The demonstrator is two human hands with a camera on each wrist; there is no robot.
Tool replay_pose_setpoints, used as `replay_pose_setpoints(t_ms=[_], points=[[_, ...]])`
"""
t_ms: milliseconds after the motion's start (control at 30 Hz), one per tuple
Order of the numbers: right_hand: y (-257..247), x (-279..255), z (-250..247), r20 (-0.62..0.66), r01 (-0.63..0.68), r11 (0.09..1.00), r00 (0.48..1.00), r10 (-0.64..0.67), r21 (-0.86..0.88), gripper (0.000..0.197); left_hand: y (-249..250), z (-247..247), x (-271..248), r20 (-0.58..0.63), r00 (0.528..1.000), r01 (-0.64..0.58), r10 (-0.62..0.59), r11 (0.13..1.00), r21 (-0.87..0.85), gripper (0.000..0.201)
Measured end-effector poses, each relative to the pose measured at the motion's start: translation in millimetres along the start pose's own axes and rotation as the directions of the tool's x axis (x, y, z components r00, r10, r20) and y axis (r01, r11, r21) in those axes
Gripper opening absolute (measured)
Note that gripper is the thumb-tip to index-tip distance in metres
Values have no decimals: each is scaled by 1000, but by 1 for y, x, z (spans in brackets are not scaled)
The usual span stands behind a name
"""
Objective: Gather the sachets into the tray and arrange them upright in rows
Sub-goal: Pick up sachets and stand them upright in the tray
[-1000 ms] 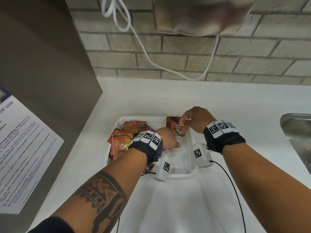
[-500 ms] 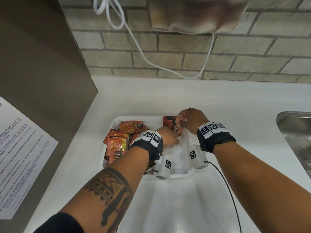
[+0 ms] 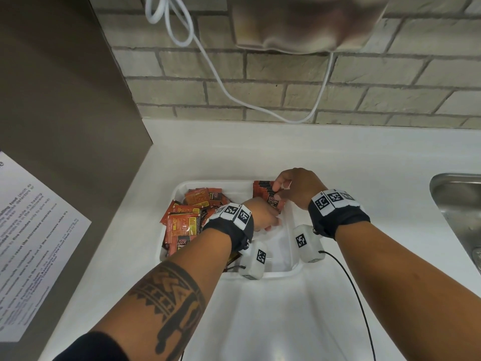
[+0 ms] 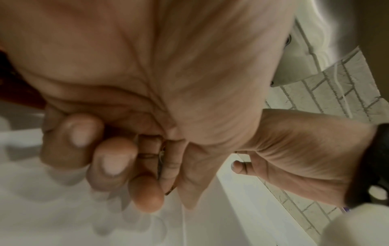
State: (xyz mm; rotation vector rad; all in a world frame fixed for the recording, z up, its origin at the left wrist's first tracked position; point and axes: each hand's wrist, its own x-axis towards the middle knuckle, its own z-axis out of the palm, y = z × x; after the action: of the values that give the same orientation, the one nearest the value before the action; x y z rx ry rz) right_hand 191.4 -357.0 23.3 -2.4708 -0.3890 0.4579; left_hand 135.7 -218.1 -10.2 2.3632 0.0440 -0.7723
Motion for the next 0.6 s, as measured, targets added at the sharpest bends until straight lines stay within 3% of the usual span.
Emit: replay_pose_setpoints(t_ms=[200, 333, 600], points=[[1, -1, -1, -10, 8, 1000, 1000, -8, 1, 15, 3, -2, -3, 12, 1000, -5, 6, 999, -36, 12], [-1, -3, -5, -19, 14, 1000, 1000, -14, -14, 14, 2, -2, -4, 15, 1000, 10, -10, 999, -41, 30], [-15, -8, -9, -87, 56, 998, 995, -56, -2, 10, 2, -19, -20, -21, 1000, -14, 17, 992, 124, 19]])
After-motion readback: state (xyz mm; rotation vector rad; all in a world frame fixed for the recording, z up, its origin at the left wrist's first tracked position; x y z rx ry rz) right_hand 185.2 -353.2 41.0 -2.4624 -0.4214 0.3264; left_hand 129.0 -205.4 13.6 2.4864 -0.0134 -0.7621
